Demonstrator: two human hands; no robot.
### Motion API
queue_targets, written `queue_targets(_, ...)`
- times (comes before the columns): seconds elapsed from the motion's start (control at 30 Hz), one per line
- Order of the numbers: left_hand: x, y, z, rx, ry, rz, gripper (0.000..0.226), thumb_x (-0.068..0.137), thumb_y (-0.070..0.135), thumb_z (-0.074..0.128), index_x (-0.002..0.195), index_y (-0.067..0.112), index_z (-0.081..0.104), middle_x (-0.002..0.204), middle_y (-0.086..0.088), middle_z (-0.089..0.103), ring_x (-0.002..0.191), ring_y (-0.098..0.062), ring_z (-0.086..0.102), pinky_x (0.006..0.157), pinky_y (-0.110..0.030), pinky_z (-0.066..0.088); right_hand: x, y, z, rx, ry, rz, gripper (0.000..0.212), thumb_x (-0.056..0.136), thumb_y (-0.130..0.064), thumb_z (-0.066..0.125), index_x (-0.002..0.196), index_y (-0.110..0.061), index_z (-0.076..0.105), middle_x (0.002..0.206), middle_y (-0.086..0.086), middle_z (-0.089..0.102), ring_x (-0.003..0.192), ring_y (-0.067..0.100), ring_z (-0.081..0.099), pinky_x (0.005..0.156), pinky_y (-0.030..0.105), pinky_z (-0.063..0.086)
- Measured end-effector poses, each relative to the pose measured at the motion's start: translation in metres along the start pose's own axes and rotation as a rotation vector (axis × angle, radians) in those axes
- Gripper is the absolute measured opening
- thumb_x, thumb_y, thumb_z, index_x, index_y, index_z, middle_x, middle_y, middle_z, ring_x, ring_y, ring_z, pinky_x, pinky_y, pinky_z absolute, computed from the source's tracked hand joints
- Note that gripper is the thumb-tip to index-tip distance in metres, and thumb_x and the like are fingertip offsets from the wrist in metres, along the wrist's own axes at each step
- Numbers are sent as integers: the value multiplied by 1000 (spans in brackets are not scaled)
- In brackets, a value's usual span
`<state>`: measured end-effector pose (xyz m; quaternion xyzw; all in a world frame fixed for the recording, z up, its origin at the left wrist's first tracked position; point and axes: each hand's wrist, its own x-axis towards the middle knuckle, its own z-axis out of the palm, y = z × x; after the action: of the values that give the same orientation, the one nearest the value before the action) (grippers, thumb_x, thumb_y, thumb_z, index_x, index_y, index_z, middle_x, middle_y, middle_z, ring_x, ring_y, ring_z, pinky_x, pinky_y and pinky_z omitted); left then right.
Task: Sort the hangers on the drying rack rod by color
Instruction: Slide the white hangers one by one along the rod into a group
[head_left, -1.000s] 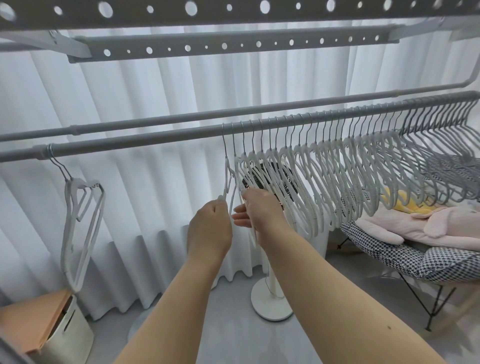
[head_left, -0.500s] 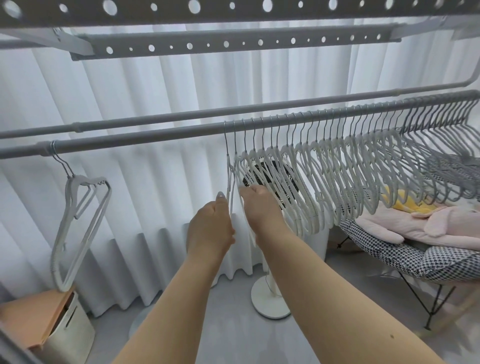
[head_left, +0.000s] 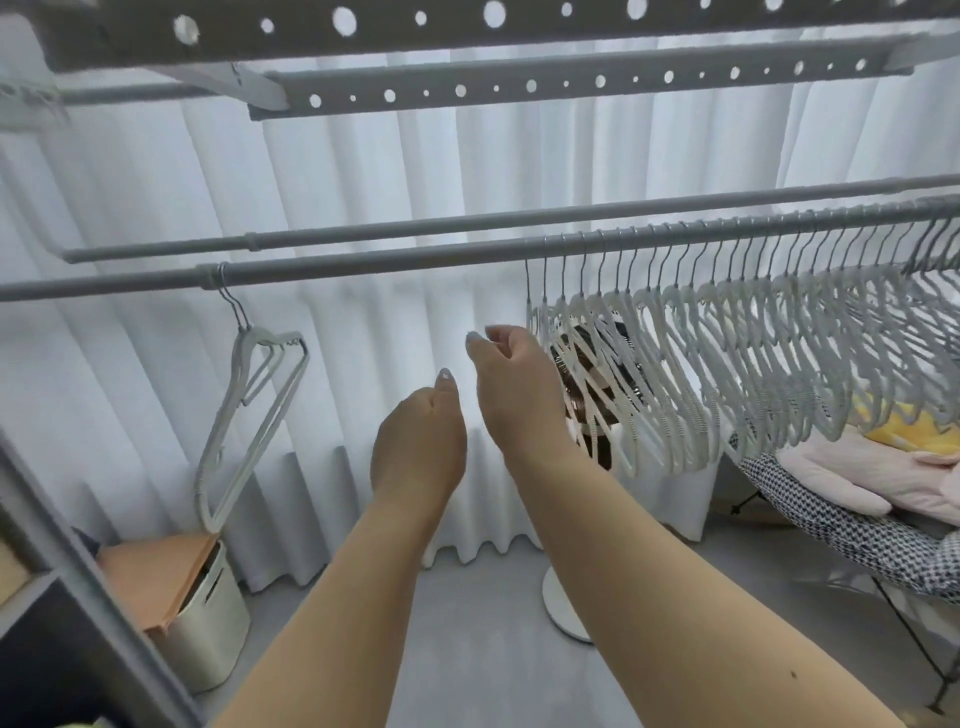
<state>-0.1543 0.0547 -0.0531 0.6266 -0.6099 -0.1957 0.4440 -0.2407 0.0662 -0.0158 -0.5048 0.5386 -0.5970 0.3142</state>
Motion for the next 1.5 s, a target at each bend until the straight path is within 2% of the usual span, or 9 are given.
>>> queue_targets(0.2,5,-35,-44,110,173,8,46,104,34,23,82,10,55,84,-9,56,78,-26,49,66,-34,31,-14,-2,51,48,-158,43,24,94,-33,50,108,-16,62,91,-13,60,91,10,57,83,27,44)
queue_targets(0.43,15,-76,-118,123,425,-79,50,92,39,31,97,5,67,106,-18,60,100,-37,54,90,-47,48,-26,3,117,122,-328,161,23,92,-33,52,89,-11,59,85,4,60,78,19,53,81,36,47)
queue_targets(0.53,26,-93,-142,129,417,-162,59,81,45,29,110,10,66,114,-16,62,104,-35,57,93,-47,50,-28,7,141,145,-371,216,34,90,-33,53,92,1,58,83,8,56,77,21,50,79,38,45)
queue_targets(0.67,37,-108,-159,120,314,-309,47,97,31,41,139,11,50,140,-12,53,124,-32,50,99,-38,40,-26,15,165,181,-411,311,46,88,-30,55,112,9,54,82,8,53,77,22,48,86,44,49)
queue_targets(0.8,47,-121,-157,-18,184,-368,42,92,35,41,108,1,61,107,-19,65,95,-34,66,92,-44,50,-24,25,179,194,-430,357,42,87,-28,55,112,6,57,81,8,57,77,22,50,78,36,45)
queue_targets(0.93,47,-119,-152,-161,141,-376,26,100,17,41,77,12,55,79,-11,59,55,-21,58,80,-40,53,-19,30,187,157,-435,365,37,89,-30,55,107,1,60,85,9,59,80,23,54,99,46,47)
queue_targets(1.07,47,-118,-146,-201,89,-332,26,101,18,41,81,17,57,81,-7,59,55,-19,58,84,-42,55,-10,29,192,162,-439,377,28,91,-29,53,97,-3,61,85,9,60,81,23,55,99,43,48)
queue_targets(1.27,50,-110,-132,-277,82,-241,27,99,21,46,86,12,68,74,-8,67,63,-27,64,62,-31,52,-6,22,194,304,-494,454,21,93,-23,51,91,-5,62,69,9,56,56,20,53,56,26,46)
queue_targets(1.5,53,-110,-121,-191,89,-173,36,96,34,48,72,20,71,70,-4,72,73,-29,69,64,-31,44,2,22,183,357,-487,452,15,93,-19,56,92,-5,62,66,8,55,46,16,50,40,17,41)
